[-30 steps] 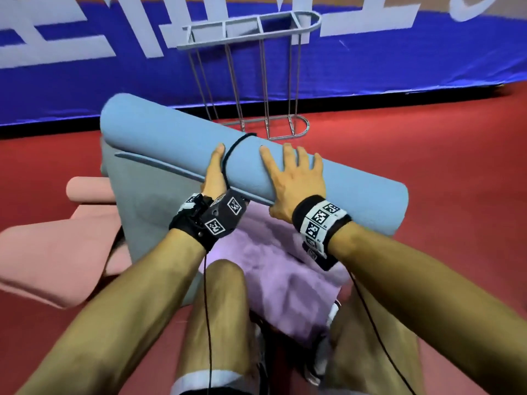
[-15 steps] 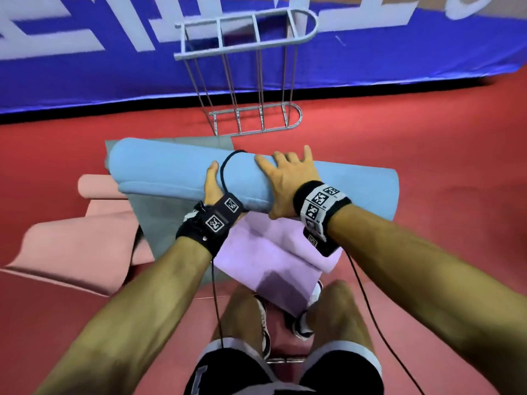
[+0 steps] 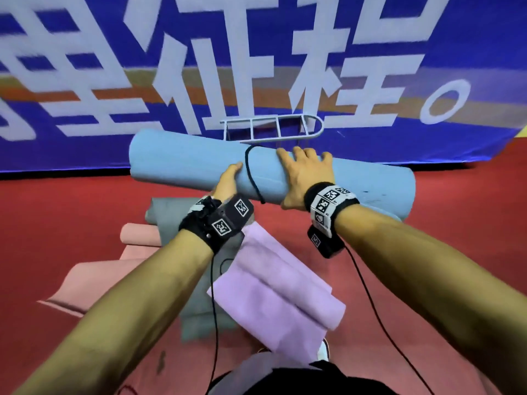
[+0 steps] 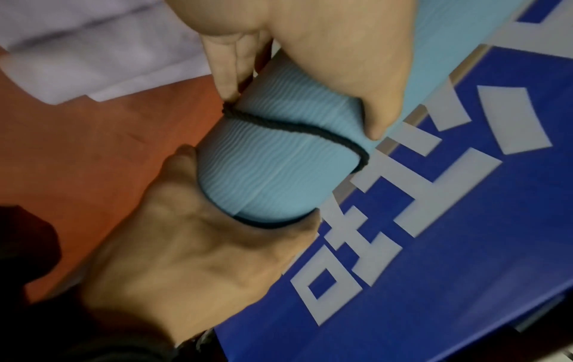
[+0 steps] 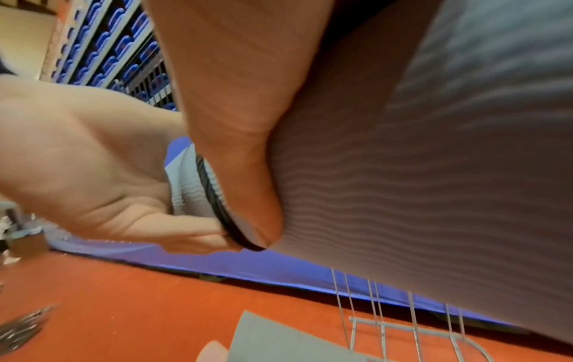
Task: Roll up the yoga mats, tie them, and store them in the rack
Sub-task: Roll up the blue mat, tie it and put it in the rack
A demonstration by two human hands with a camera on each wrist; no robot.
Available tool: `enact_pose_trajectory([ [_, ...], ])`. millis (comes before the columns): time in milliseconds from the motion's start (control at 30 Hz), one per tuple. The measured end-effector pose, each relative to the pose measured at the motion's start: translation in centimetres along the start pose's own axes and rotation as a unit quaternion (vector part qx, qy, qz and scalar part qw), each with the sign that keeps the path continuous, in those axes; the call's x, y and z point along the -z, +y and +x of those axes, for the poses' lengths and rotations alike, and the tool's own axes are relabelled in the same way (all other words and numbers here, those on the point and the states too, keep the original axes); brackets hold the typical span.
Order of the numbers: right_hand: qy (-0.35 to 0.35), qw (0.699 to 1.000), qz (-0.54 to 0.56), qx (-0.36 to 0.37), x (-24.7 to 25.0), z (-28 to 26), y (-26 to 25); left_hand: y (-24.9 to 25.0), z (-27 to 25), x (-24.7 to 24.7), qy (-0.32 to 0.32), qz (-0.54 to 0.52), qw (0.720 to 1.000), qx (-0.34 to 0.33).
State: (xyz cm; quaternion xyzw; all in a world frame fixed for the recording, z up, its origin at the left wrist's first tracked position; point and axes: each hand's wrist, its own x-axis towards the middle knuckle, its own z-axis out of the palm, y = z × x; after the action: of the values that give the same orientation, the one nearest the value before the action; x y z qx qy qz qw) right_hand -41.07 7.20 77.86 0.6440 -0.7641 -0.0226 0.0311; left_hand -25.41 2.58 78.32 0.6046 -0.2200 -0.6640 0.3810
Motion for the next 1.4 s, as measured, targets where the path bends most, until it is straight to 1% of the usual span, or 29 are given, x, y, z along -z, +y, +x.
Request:
enact_pose_trajectory([
  [33,0.01,1.0,-0.003,-0.001,0.7,0.2,0.5,0.5,0.6,0.1,0.058,0.032,0.995,-0.069],
  [67,0.016,1.0,-0.005,-0.002,1.2,0.4,1.0,0.9,1.4,0.5,0.11,0.093,0.98,-0.141],
  [100,0.02,1.0,-0.007,-0.002,1.7,0.6,1.5,1.3,1.7,1.0,0.132,0.16,0.954,-0.217],
  [133,0.026,1.0,-0.01,0.001,2.2,0.9,1.9,2.0,2.0,1.3,0.132,0.23,0.913,-0.309],
  [167,0.033,0.999,-0.015,0.007,2.6,1.0,2.4,2.5,2.1,1.7,0.111,0.304,0.855,-0.404],
  [200,0.044,0.999,-0.024,0.013,3.0,1.1,2.7,3.1,2.6,1.9,0.08,0.4,0.777,-0.479],
  [233,0.058,0.998,-0.032,0.021,3.3,1.2,3.1,3.9,2.5,1.9,0.044,0.513,0.684,-0.517],
  [267,0.071,0.996,-0.041,0.028,3.6,1.3,3.4,4.7,3.0,1.8,0.013,0.618,0.585,-0.525],
  [300,0.081,0.995,-0.051,0.036,4.0,1.3,3.7,5.5,3.1,1.5,-0.01,0.696,0.494,-0.521],
  [333,0.086,0.994,-0.058,0.044,4.3,1.3,4.0,6.1,3.5,1.3,-0.021,0.741,0.434,-0.513],
  [367,0.089,0.993,-0.063,0.05,4.7,1.4,4.3,6.8,3.8,0.9,-0.023,0.76,0.402,-0.511],
  [400,0.087,0.993,-0.065,0.055,4.9,1.4,4.5,7.1,4.1,0.6,-0.021,0.767,0.385,-0.513],
  [467,0.075,0.993,-0.068,0.058,5.3,1.6,5.2,7.7,4.7,-0.2,-0.025,0.77,0.371,-0.519],
  [500,0.064,0.994,-0.07,0.057,5.3,1.6,5.4,7.8,4.8,-0.5,-0.038,0.773,0.366,-0.516],
  [600,0.04,0.995,-0.075,0.056,4.9,1.7,6.2,6.8,5.3,-1.9,-0.084,0.783,0.334,-0.518],
  [633,0.032,0.995,-0.076,0.055,4.5,1.7,6.6,6.1,5.5,-2.7,-0.096,0.782,0.333,-0.518],
  [733,0.009,0.996,-0.075,0.054,3.0,1.7,7.6,3.0,5.7,-5.7,-0.132,0.773,0.361,-0.504],
  [833,-0.022,0.996,-0.064,0.052,1.1,2.0,9.1,-0.1,5.5,-9.6,-0.172,0.777,0.359,-0.488],
  [933,-0.041,0.997,-0.043,0.048,-0.9,2.9,11.8,-2.1,6.1,-13.2,-0.195,0.773,0.375,-0.474],
  [1100,-0.055,0.997,-0.003,0.046,-5.0,6.6,18.7,-4.7,9.7,-20.4,-0.203,0.77,0.377,-0.473],
  [1233,-0.074,0.995,0.024,0.067,-7.5,10.8,26.0,-6.4,11.7,-28.6,-0.206,0.769,0.38,-0.471],
  [1300,-0.085,0.993,0.037,0.078,-8.4,12.5,29.9,-7.1,12.3,-32.6,-0.218,0.768,0.386,-0.461],
  [1400,-0.102,0.989,0.052,0.091,-9.4,15.0,35.4,-7.3,13.6,-38.0,-0.245,0.771,0.374,-0.454],
])
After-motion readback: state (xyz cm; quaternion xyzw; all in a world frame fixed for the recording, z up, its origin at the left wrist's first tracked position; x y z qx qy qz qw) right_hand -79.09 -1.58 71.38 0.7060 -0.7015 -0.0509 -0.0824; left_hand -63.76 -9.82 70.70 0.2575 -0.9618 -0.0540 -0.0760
